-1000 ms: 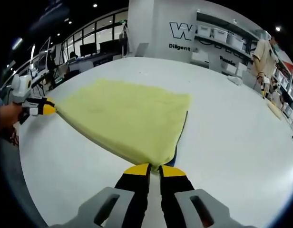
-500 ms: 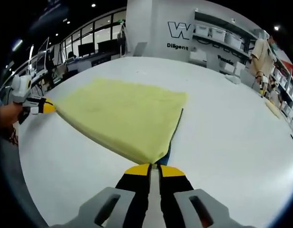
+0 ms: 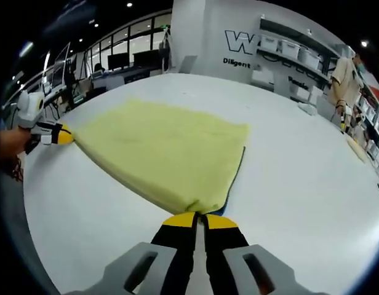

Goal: Fold the garment on the visible template until the final outline fits inside the template.

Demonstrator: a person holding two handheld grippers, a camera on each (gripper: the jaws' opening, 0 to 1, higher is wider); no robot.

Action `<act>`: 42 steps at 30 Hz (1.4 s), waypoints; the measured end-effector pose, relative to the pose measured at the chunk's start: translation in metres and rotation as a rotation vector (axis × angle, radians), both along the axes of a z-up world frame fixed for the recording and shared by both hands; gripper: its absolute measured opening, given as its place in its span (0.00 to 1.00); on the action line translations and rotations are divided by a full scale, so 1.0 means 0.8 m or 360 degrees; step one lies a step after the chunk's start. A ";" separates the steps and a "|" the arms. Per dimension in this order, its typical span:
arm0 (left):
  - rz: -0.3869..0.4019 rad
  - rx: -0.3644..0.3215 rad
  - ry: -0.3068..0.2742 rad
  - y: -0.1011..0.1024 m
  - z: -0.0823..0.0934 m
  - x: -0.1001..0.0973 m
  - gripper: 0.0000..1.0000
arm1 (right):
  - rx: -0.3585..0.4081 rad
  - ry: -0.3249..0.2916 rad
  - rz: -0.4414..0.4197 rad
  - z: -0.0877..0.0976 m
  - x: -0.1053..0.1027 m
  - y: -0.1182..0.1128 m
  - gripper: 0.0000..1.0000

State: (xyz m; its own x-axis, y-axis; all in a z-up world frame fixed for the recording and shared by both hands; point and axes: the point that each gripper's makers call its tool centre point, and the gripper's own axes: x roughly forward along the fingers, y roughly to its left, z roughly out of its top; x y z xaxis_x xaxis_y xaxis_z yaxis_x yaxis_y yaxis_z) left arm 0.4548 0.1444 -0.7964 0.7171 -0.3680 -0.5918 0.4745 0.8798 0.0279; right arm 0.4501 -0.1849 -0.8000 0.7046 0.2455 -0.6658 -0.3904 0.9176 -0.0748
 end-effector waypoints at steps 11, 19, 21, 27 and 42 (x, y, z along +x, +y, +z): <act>0.0022 0.0019 0.0005 0.005 -0.001 0.001 0.00 | -0.0071 0.0119 -0.0203 -0.005 -0.012 -0.040 0.00; 0.0020 0.0033 0.0007 0.004 -0.001 0.000 0.00 | 0.0082 0.0019 -0.0114 0.011 -0.005 -0.017 0.00; 0.0020 0.0032 0.0004 0.004 -0.001 0.001 0.00 | 0.0058 0.0036 -0.0098 0.006 -0.006 -0.014 0.00; 0.0018 0.0027 0.0003 0.005 0.000 0.001 0.00 | 0.0070 0.0002 -0.0067 0.013 -0.001 -0.005 0.00; 0.0009 0.0027 0.0014 0.004 -0.001 -0.002 0.00 | 0.0167 -0.0006 -0.0094 0.009 0.008 0.000 0.05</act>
